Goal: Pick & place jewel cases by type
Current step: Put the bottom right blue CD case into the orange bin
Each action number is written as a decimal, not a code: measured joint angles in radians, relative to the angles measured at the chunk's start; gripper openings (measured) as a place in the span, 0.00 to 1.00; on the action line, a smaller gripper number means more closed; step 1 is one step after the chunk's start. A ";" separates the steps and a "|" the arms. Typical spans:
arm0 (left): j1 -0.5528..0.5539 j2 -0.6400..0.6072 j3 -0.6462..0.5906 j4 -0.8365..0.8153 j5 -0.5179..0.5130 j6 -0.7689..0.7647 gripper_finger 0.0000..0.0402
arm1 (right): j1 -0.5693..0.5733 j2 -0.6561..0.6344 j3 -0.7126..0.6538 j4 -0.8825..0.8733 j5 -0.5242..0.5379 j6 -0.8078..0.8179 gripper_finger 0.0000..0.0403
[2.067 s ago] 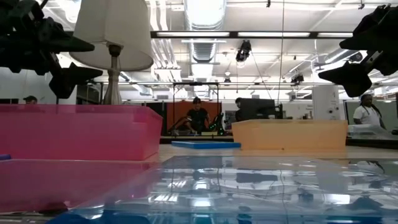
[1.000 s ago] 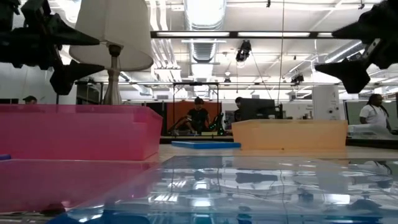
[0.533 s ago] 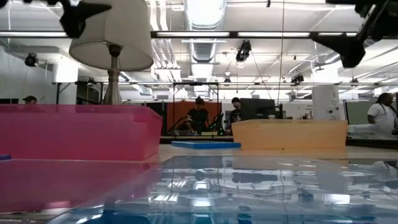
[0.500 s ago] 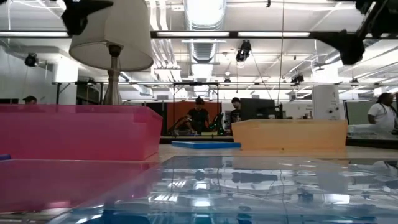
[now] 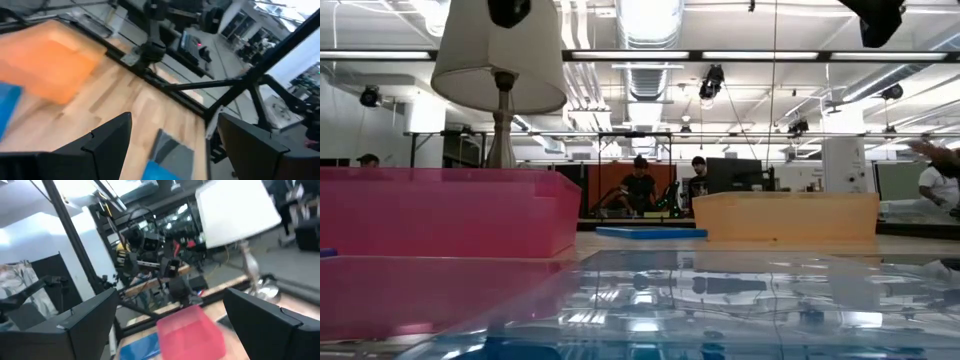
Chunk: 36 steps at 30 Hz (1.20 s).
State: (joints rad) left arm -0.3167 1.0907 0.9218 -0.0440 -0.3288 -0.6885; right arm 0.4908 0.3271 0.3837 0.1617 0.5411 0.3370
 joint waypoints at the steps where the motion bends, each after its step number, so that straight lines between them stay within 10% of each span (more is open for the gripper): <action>1: -0.003 0.030 0.017 -0.007 0.008 -0.001 0.70 | 0.000 0.021 0.016 -0.010 0.000 0.036 0.89; 36: -0.135 0.636 0.288 0.041 0.323 -0.327 0.68 | 0.002 0.756 0.386 -0.314 -0.184 0.319 0.89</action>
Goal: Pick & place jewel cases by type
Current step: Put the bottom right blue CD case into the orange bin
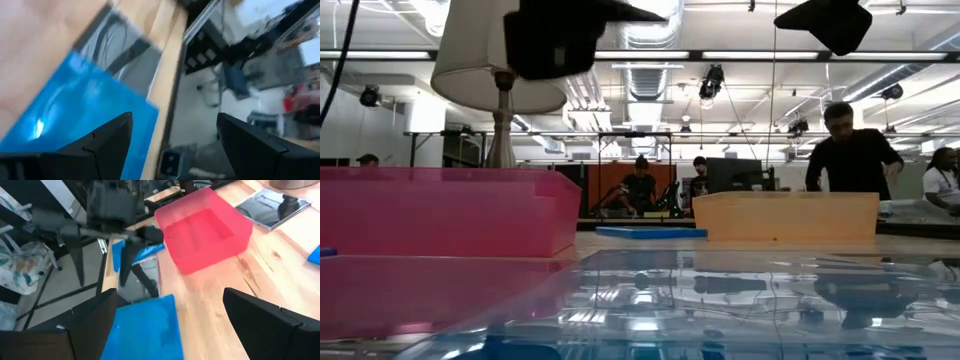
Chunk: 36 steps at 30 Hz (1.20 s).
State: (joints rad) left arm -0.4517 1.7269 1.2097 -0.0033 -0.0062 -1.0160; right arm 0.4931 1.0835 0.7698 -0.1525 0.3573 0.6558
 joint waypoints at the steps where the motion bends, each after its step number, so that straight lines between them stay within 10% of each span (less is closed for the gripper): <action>1: 0.000 0.015 0.002 0.008 0.009 -0.009 0.68 | 0.000 0.009 0.002 0.001 0.000 -0.001 0.89; 13: -0.004 0.222 0.157 0.110 0.032 -0.164 0.68 | 0.011 0.065 0.005 -0.068 -0.122 -0.051 0.89; 24: -0.016 0.309 0.408 -0.297 -0.042 -0.337 0.64 | 0.011 0.066 0.005 -0.088 -0.072 -0.006 0.89; 36: -0.038 0.329 0.388 -0.413 -0.065 -0.505 0.64 | 0.011 0.066 0.004 -0.106 -0.014 -0.002 0.89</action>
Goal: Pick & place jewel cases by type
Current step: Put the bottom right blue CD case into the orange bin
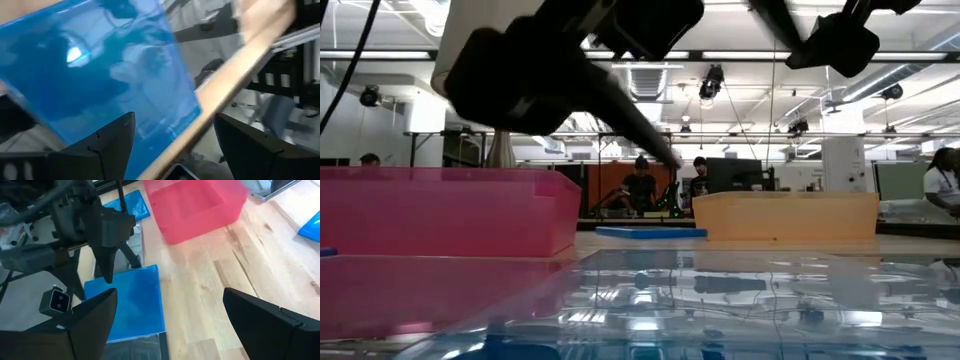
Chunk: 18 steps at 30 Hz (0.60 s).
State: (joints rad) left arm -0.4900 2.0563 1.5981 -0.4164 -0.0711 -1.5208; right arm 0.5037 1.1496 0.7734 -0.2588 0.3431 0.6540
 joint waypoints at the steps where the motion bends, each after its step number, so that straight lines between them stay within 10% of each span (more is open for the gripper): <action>1: 0.000 0.005 0.000 -0.014 -0.002 -0.001 0.64 | 0.000 0.000 0.000 0.000 0.000 -0.001 0.89; 18: 0.029 0.090 0.001 -0.030 0.003 -0.008 0.64 | 0.000 0.000 -0.002 -0.003 0.027 -0.010 0.89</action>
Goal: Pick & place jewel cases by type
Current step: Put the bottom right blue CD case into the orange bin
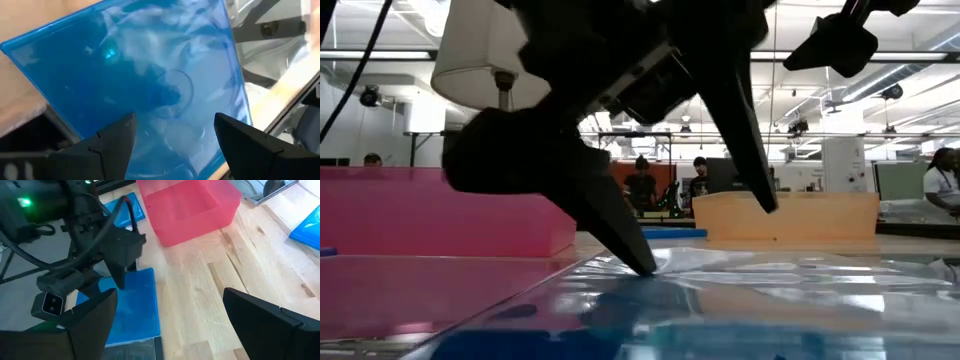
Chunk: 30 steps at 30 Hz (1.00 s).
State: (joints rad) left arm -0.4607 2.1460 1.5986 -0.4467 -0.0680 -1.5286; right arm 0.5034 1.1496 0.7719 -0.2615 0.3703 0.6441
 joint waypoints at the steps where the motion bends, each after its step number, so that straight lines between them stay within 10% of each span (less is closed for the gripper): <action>1: 0.006 0.001 0.001 0.001 0.000 0.000 0.64 | 0.000 0.000 0.000 0.000 0.000 0.000 0.89; 17: 0.134 0.006 0.000 -0.008 -0.012 0.035 0.64 | 0.001 0.000 0.000 0.001 -0.004 0.015 0.89; 30: 0.254 0.007 -0.002 -0.010 -0.010 0.115 0.64 | 0.001 -0.001 0.000 -0.210 0.038 0.331 0.89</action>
State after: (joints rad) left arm -0.2063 2.1526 1.5970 -0.4563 -0.0775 -1.4135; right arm 0.5041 1.1488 0.7719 -0.4713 0.4082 0.9754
